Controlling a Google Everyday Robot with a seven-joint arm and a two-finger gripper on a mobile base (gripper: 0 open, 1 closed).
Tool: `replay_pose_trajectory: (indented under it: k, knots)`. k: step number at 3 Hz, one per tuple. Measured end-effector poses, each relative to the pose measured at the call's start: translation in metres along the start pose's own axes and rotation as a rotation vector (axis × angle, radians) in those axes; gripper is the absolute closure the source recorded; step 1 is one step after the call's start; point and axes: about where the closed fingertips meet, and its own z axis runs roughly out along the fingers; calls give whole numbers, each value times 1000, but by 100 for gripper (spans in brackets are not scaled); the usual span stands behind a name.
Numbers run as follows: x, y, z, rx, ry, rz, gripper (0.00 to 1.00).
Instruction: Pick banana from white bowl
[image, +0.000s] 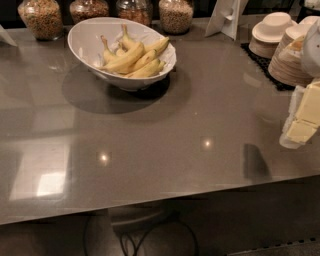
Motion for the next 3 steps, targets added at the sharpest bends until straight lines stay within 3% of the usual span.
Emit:
replay_pose_trajectory:
  k: [1,2,3]
  knots:
    - [0,0,0,0,0,-1,0]
    - [-28,-20,-1,60,-90,-107,0]
    - [-77,-49,1,101,-201,-280,0]
